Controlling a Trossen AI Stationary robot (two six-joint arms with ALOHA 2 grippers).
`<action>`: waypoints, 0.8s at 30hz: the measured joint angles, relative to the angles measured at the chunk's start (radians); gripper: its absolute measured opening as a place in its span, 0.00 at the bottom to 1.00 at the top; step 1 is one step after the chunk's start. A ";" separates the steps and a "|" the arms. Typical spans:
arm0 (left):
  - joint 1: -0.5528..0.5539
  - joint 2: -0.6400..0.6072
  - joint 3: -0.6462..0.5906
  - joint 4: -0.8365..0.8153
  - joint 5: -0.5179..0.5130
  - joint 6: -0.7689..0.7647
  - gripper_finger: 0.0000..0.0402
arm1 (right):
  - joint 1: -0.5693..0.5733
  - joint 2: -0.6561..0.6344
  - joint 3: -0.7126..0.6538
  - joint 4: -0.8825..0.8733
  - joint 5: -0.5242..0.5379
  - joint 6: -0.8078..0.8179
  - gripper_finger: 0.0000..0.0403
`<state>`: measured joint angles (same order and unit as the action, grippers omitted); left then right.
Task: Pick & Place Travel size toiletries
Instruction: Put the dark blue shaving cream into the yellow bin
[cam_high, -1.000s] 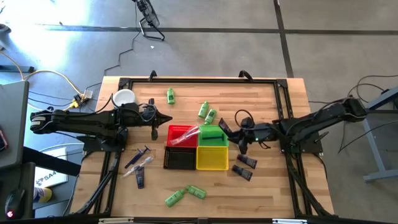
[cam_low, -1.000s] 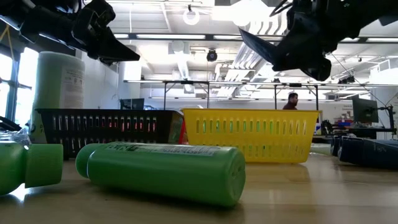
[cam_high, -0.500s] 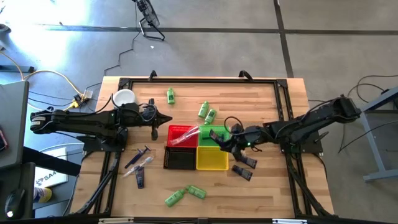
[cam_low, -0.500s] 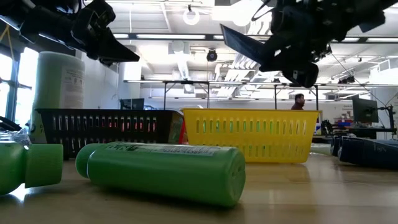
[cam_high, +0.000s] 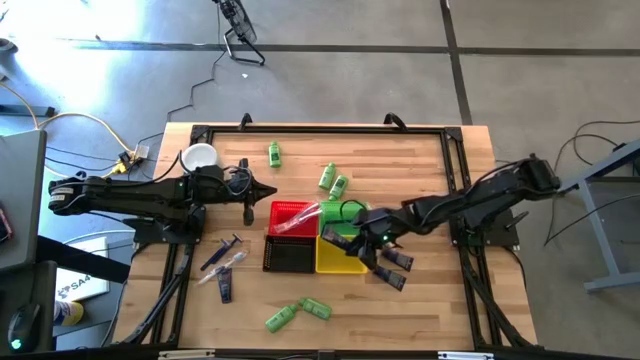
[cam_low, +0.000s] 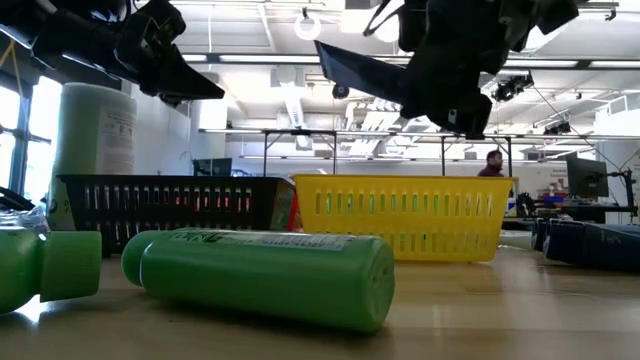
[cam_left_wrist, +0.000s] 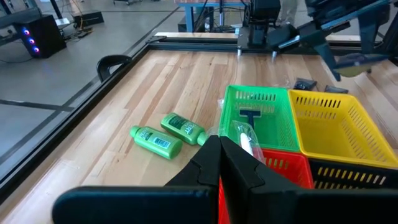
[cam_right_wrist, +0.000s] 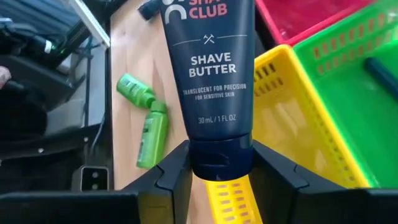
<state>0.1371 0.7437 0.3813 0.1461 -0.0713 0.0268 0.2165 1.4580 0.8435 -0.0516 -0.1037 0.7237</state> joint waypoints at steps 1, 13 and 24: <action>0.000 0.000 0.000 0.000 0.000 -0.003 0.00 | 0.004 0.010 0.012 -0.017 -0.006 -0.007 0.31; 0.000 0.000 0.000 -0.024 -0.003 -0.008 0.00 | 0.049 0.113 0.050 -0.082 0.000 0.000 0.31; 0.000 0.000 0.000 -0.051 -0.002 -0.009 0.00 | 0.072 0.122 0.050 -0.178 0.042 0.016 0.31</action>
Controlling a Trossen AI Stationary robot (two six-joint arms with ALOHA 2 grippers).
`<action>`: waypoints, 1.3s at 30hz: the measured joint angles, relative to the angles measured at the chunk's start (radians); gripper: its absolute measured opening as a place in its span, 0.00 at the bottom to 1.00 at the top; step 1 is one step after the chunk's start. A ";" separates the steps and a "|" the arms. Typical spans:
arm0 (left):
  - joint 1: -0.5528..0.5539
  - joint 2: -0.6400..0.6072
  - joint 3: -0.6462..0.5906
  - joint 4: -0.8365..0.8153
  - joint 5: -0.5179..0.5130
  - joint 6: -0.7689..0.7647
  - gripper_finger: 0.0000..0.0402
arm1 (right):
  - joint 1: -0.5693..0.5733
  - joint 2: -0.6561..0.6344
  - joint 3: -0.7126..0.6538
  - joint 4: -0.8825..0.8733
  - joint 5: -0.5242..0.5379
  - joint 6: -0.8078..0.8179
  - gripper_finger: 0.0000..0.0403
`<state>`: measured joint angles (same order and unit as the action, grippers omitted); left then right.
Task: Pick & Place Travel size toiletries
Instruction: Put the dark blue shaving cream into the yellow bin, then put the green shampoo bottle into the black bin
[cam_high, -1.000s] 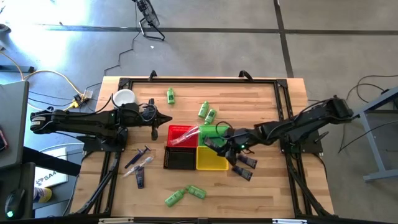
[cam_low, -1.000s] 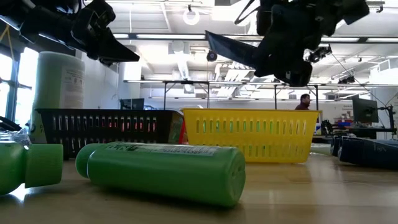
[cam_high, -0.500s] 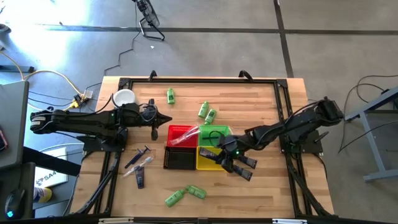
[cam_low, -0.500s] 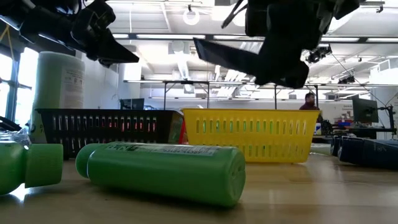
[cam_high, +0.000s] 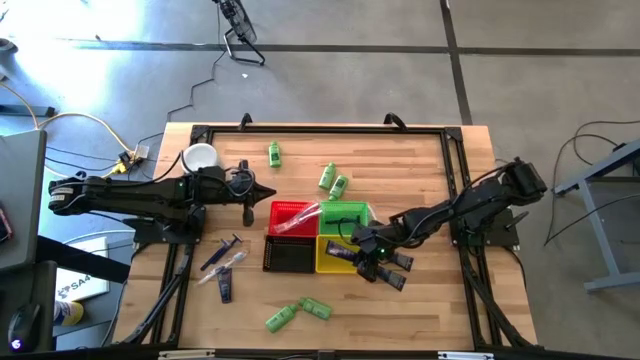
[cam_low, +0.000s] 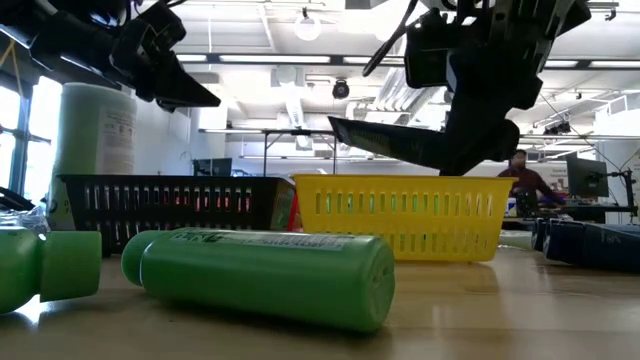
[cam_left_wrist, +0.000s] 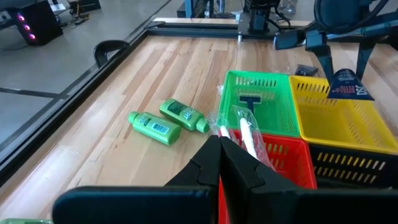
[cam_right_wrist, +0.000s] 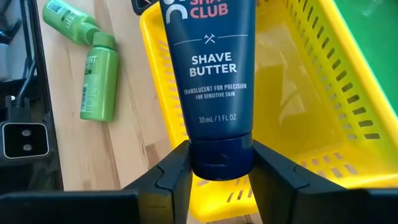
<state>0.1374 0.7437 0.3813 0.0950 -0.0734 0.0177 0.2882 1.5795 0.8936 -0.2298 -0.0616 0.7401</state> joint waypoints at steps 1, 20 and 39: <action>0.000 0.000 0.000 -0.001 0.000 0.000 0.00 | 0.000 0.000 0.000 -0.004 0.000 -0.001 0.31; 0.000 0.000 0.000 -0.024 0.001 -0.001 0.00 | -0.016 0.000 0.000 -0.006 -0.059 -0.080 0.34; 0.000 0.000 0.000 -0.023 0.003 0.000 0.00 | -0.102 -0.010 0.000 0.027 -0.124 -0.144 0.50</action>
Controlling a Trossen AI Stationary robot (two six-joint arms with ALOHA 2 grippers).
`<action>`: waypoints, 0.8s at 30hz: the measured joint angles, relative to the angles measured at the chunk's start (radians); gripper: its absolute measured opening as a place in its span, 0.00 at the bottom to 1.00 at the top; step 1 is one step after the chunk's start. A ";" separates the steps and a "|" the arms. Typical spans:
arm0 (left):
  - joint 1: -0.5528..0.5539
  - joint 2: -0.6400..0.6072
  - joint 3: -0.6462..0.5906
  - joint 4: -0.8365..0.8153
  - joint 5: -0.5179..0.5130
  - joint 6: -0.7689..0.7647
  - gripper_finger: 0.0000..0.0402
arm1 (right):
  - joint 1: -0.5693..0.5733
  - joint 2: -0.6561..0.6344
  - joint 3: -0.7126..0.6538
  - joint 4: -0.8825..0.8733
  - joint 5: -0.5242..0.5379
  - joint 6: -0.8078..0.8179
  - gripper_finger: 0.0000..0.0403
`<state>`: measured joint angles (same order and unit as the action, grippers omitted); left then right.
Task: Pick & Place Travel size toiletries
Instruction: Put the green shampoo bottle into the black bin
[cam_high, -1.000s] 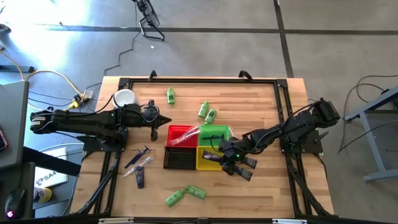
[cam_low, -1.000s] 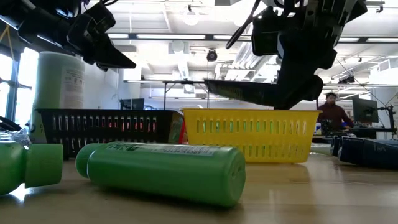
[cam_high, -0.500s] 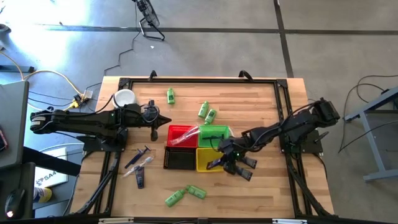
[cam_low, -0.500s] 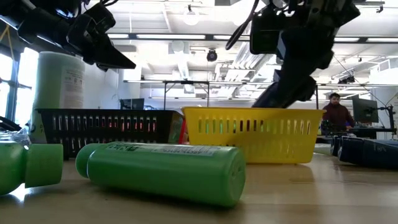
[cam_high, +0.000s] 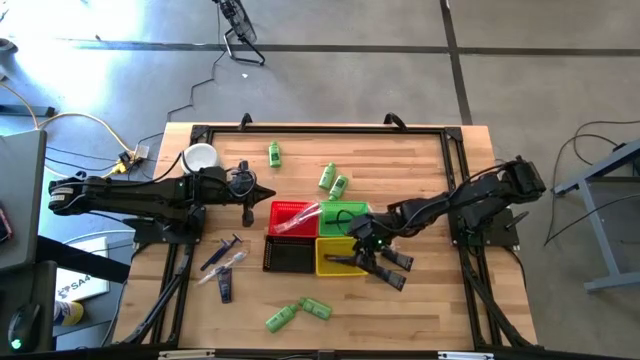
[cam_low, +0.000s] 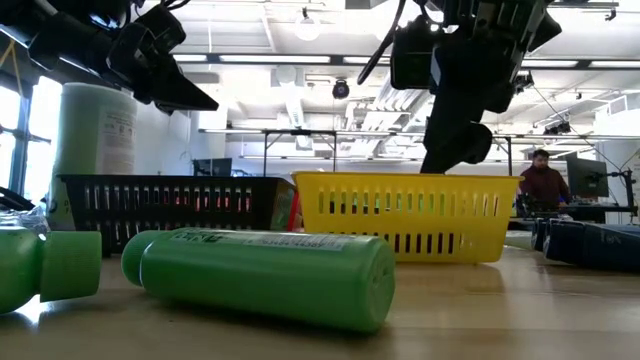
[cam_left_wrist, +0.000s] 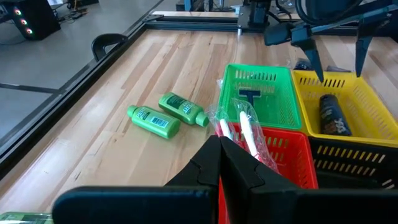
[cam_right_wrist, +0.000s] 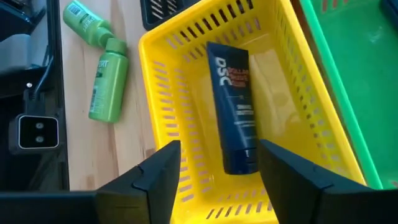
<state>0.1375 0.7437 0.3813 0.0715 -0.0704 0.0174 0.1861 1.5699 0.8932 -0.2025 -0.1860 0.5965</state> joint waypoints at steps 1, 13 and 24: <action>0.000 0.000 0.000 0.000 0.000 0.000 0.00 | -0.004 -0.012 0.000 -0.007 -0.002 -0.007 0.49; 0.000 0.000 0.000 0.001 -0.004 0.000 0.00 | -0.090 -0.253 0.000 -0.134 0.001 -0.148 0.19; 0.000 0.000 0.000 0.000 -0.003 0.000 0.00 | -0.177 -0.494 0.000 -0.280 0.005 -0.240 0.10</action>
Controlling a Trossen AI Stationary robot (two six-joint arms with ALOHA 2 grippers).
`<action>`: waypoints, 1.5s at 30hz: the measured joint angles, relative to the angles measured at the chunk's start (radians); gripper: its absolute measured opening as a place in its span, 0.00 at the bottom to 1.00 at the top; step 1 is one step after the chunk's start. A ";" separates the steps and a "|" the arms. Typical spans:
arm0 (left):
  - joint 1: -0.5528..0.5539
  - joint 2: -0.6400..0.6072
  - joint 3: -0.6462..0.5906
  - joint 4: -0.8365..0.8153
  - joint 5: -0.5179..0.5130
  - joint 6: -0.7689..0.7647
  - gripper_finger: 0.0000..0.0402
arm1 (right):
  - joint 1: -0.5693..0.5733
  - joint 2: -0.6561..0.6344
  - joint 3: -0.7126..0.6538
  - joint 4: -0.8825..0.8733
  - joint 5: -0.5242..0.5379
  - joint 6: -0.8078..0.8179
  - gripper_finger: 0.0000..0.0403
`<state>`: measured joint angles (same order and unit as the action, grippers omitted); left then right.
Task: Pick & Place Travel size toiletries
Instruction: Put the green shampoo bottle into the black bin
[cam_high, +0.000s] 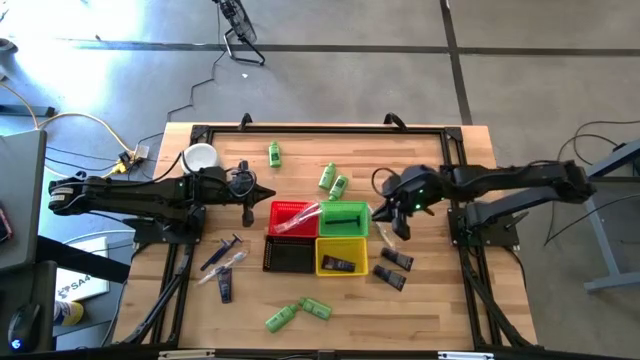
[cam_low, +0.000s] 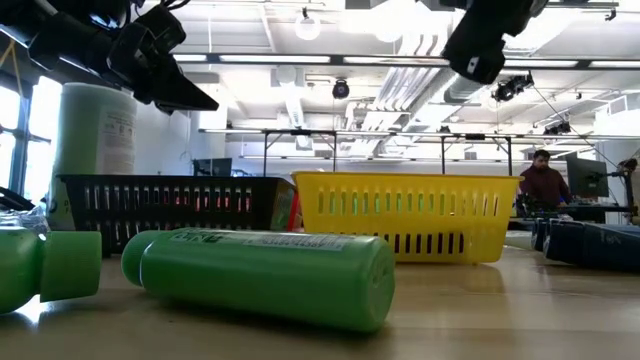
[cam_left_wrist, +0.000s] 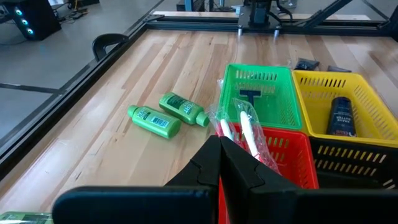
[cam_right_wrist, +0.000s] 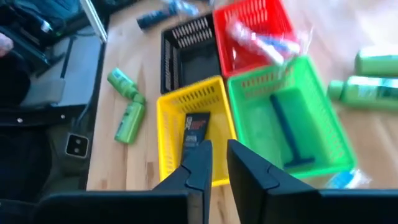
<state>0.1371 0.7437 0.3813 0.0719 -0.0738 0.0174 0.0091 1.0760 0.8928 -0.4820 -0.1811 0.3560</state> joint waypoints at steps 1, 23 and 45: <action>0.000 0.000 0.000 0.000 0.000 0.000 0.00 | -0.005 -0.014 0.000 -0.008 0.000 -0.017 0.10; 0.000 0.000 0.000 -0.001 0.001 0.004 0.00 | -0.114 -0.022 0.000 0.120 0.392 -0.439 0.10; 0.000 0.000 0.000 -0.023 0.001 0.004 0.00 | -0.183 -0.030 -0.366 0.506 0.287 -0.096 0.10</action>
<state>0.1371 0.7441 0.3813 0.0491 -0.0731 0.0214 -0.1738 1.0458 0.5266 0.0244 0.1062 0.2604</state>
